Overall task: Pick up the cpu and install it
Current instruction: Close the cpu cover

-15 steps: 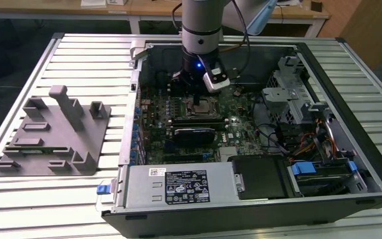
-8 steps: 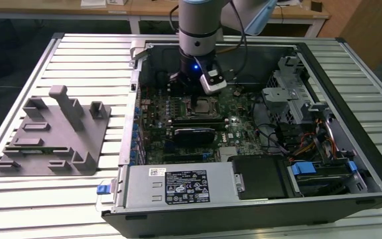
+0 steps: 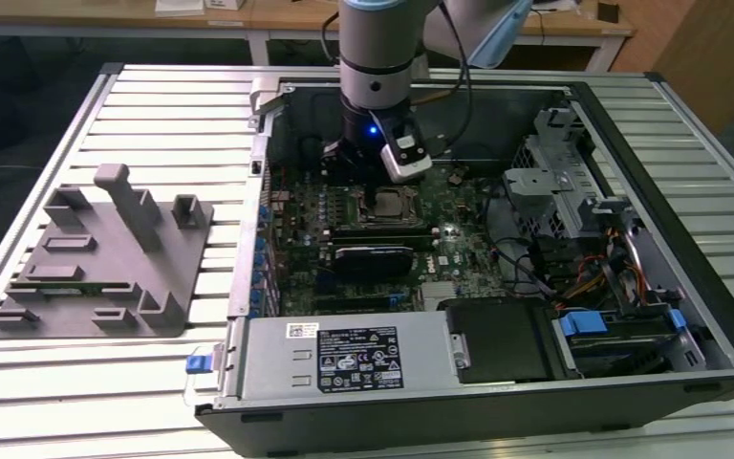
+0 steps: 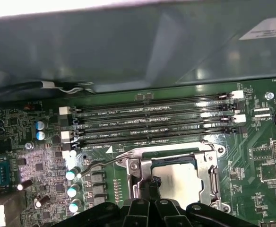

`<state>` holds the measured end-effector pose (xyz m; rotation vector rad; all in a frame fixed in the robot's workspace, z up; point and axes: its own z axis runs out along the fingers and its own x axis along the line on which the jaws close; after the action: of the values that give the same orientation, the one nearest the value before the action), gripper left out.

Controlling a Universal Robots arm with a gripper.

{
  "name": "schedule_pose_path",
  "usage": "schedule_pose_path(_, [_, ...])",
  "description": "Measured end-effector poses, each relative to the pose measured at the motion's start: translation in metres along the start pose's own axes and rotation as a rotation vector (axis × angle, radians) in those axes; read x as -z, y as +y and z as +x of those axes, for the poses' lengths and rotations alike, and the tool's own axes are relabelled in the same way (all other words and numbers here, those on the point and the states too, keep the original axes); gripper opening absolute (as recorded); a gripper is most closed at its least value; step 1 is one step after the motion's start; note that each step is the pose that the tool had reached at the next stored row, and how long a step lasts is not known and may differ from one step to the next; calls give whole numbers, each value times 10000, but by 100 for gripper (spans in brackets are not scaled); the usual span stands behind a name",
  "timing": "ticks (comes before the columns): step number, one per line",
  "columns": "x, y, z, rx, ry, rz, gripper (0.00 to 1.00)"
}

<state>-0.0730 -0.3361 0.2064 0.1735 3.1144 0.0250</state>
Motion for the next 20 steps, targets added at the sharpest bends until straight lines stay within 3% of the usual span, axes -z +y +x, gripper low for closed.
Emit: schedule_pose_path(20, [-65, -2, 30, 171, 3, -3, 11])
